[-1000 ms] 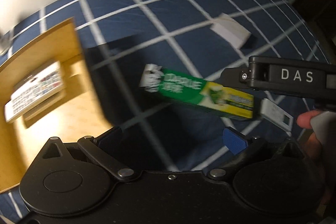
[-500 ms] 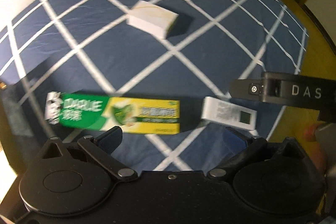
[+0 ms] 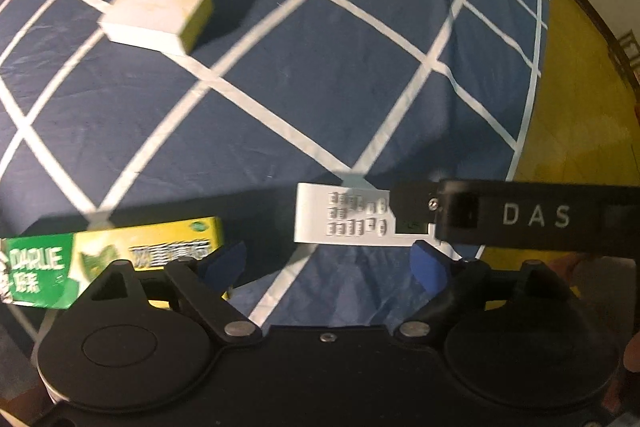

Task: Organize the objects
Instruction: 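Close the right gripper on the white wall controller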

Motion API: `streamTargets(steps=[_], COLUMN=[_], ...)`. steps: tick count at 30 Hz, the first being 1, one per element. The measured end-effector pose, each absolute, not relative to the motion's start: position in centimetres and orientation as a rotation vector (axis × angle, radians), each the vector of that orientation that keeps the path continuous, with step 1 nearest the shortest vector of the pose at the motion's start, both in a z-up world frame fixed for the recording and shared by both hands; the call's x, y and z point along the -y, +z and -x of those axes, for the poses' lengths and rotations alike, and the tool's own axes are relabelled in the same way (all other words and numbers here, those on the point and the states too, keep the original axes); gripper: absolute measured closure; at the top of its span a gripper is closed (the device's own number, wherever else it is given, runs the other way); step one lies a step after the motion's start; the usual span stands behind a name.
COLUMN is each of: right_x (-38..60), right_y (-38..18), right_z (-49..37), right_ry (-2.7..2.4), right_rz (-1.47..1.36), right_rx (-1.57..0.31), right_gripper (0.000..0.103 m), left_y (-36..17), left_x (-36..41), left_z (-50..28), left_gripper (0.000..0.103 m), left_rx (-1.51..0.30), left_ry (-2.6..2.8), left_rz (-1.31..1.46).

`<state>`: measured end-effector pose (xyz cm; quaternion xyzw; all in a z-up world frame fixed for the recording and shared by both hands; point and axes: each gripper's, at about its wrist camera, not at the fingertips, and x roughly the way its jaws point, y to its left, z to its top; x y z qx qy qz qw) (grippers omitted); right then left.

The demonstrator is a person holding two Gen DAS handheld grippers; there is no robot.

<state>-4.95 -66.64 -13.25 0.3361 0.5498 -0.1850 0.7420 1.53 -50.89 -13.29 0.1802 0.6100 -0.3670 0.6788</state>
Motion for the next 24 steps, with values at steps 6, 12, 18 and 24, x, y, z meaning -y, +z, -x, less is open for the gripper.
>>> streamTargets(steps=[6, 12, 18, 24], right_x=[67.3, 67.5, 67.6, 67.4], right_y=[-15.3, -16.6, -17.5, -18.1], right_z=[5.0, 4.7, 4.4, 4.2], right_ry=[-0.405, -0.410, -0.415, -0.417], right_rz=[-0.777, -0.795, -0.812, -0.810], right_rx=[-1.233, -1.244, -1.260, -1.274], right_gripper=[0.015, 0.020, 0.026, 0.029], left_y=[-15.3, -16.8, -18.1, -18.8], left_x=[52.3, 53.1, 53.4, 53.7], left_z=[-1.7, -2.3, -2.6, -2.6], left_gripper=[0.021, 0.027, 0.033, 0.034], left_rx=[-1.411, -1.440, -1.467, -1.474], left_ry=[-0.842, -0.854, -0.867, -0.876], left_rz=[-0.434, -0.433, -0.437, -0.447])
